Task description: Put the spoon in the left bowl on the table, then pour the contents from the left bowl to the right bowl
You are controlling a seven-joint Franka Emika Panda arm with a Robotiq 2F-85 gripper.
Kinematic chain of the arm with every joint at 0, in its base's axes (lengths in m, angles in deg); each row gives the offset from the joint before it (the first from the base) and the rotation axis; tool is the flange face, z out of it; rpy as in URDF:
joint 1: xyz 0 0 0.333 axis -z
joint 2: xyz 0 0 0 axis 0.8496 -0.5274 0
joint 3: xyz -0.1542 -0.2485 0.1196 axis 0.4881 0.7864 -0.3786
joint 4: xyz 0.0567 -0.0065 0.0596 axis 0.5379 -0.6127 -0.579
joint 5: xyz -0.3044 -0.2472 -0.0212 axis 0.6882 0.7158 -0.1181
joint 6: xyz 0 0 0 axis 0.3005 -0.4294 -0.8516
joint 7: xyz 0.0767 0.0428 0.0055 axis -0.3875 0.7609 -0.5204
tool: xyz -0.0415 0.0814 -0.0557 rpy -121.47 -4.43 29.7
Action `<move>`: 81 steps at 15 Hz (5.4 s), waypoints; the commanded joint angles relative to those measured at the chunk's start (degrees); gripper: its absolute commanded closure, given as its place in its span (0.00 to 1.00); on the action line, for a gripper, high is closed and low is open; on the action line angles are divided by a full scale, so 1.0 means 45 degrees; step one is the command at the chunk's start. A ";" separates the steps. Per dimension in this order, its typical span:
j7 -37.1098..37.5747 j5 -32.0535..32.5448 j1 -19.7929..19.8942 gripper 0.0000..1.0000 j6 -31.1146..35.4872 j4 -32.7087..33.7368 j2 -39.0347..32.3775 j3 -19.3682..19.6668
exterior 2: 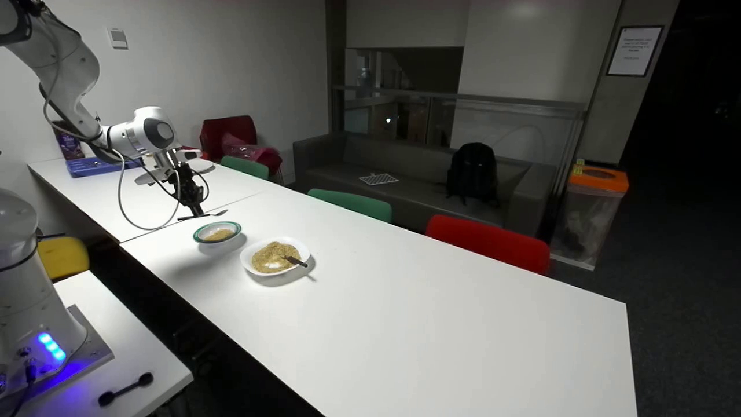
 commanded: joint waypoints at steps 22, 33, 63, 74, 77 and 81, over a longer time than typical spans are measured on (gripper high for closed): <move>0.4856 0.7104 -0.1873 0.97 -0.5868 0.1205 -0.2265 -0.1507; 0.5687 0.7532 -0.2243 0.97 -0.6652 0.1116 -0.1532 -0.1994; 0.6271 0.3184 -0.2260 0.97 -0.6552 0.2278 -0.1216 -0.2580; 0.6390 0.0644 -0.1723 0.97 -0.1747 0.2239 -0.0993 -0.1739; 0.6650 0.0446 -0.1763 0.97 -0.0904 0.2366 -0.1270 -0.1602; 0.7196 0.0286 -0.1767 0.97 0.0019 0.2505 -0.1607 -0.1414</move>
